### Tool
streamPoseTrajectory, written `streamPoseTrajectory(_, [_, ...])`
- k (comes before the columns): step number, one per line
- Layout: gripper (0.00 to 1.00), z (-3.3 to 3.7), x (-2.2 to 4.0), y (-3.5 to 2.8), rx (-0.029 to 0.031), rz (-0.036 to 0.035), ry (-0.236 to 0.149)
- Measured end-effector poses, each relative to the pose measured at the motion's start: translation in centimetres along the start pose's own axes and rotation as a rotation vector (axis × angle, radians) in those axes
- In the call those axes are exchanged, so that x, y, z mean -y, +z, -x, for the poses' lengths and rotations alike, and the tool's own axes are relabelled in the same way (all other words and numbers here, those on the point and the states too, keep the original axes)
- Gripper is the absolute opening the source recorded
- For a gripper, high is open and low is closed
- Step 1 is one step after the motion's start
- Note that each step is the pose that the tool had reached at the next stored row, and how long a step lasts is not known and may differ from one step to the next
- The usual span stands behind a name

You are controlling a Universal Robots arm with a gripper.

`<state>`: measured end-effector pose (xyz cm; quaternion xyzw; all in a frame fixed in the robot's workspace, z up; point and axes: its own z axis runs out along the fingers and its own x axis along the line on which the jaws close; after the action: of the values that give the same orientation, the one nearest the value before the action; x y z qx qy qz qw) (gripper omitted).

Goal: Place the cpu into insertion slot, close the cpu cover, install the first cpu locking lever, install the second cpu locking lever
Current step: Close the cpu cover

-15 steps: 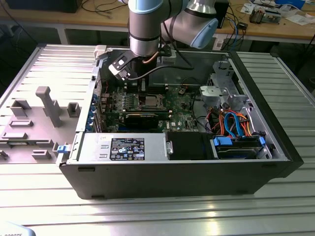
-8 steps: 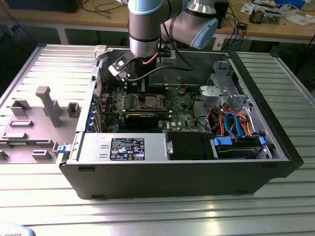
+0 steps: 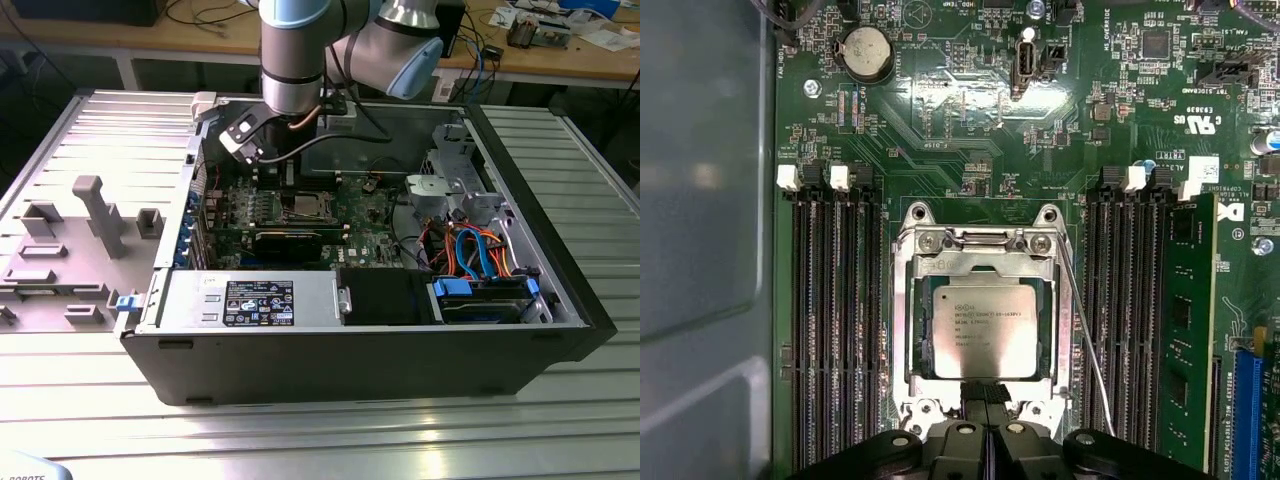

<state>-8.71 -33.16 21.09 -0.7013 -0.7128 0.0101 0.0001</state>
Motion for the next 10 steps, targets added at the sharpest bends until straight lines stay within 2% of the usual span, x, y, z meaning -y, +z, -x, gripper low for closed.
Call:
streamPoseTrajectory(5, [0.11,0.0,0.02,0.54,-0.0012,-0.0006,0.0])
streamPoseTrajectory(8, [0.11,0.02,0.02,0.67,-0.0058,-0.0003,-0.001])
streamPoseTrajectory(10, [0.11,0.02,0.01,0.64,-0.0066,0.0002,-0.001])
